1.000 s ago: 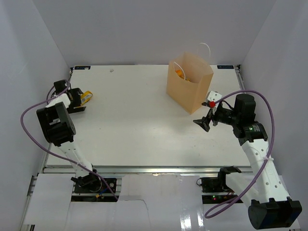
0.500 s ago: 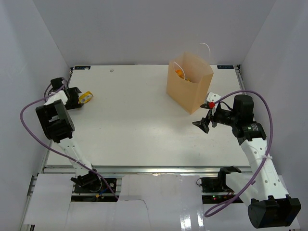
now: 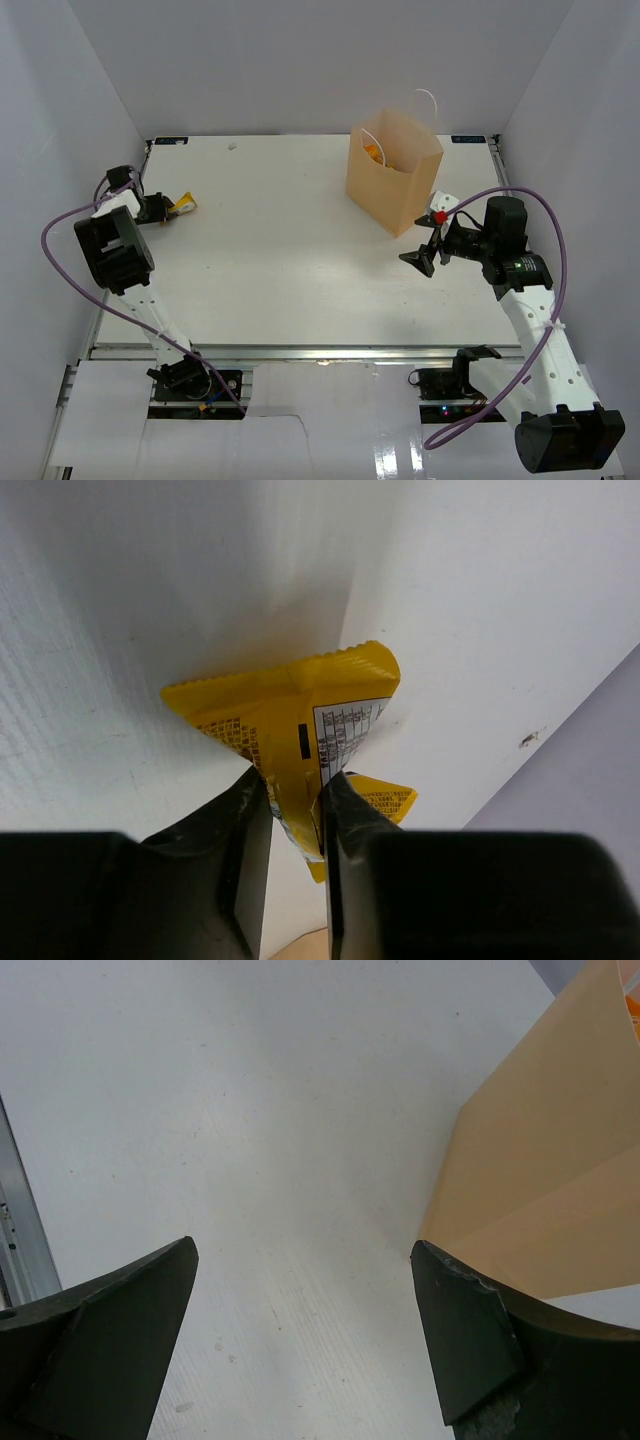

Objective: Place the snacks into the paper bag

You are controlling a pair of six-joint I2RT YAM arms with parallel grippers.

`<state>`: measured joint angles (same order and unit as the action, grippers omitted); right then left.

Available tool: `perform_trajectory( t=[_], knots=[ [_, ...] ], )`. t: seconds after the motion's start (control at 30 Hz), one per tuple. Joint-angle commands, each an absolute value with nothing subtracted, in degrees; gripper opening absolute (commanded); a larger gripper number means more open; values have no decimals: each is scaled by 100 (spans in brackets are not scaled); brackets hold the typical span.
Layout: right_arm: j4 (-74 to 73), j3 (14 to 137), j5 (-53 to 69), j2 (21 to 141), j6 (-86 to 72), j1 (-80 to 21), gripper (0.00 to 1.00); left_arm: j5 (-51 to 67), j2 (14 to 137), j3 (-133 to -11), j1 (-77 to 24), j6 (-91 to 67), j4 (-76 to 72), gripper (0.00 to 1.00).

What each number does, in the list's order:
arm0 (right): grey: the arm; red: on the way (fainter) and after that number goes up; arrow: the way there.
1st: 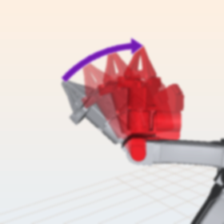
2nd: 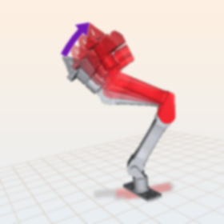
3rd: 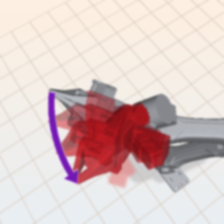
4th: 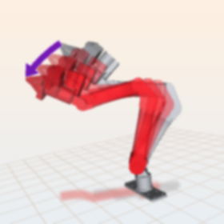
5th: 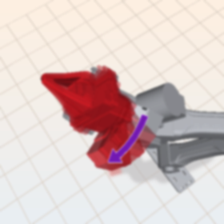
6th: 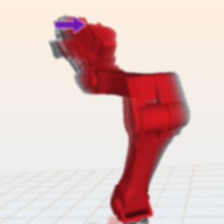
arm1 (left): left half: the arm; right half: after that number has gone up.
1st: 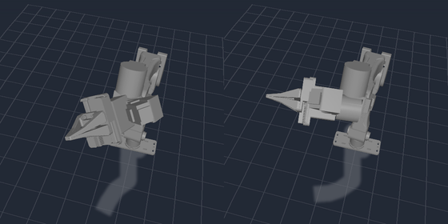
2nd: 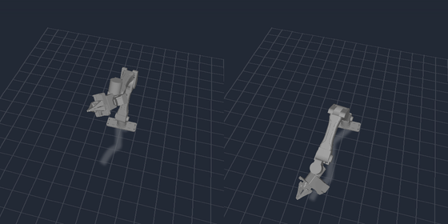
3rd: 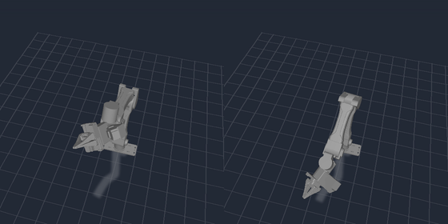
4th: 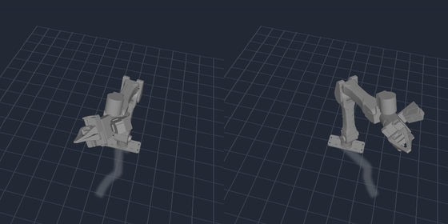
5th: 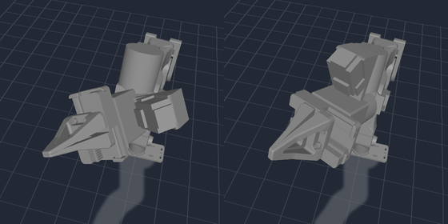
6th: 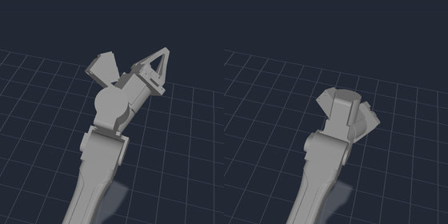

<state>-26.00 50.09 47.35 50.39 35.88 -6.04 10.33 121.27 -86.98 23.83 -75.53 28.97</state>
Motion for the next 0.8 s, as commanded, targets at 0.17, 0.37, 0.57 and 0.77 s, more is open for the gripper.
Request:
perform_trajectory(
  t=[0.17,0.37,0.57,0.77],
  knots=[
    [-2320,5045,4896,4975,3393,-501,93,2135,10953,-7736,2084,-7005,2120,24],
    [-2259,5045,4790,4983,3331,-396,93,2891,10283,-7549,1048,-7145,1038,20],
    [-2250,4896,4641,4887,3296,-281,93,3348,10590,-9182,-306,-7172,545,18],
    [-2268,4755,4676,4702,3208,-150,93,3673,11380,-10991,-1150,-7461,-269,18]
  ],
)
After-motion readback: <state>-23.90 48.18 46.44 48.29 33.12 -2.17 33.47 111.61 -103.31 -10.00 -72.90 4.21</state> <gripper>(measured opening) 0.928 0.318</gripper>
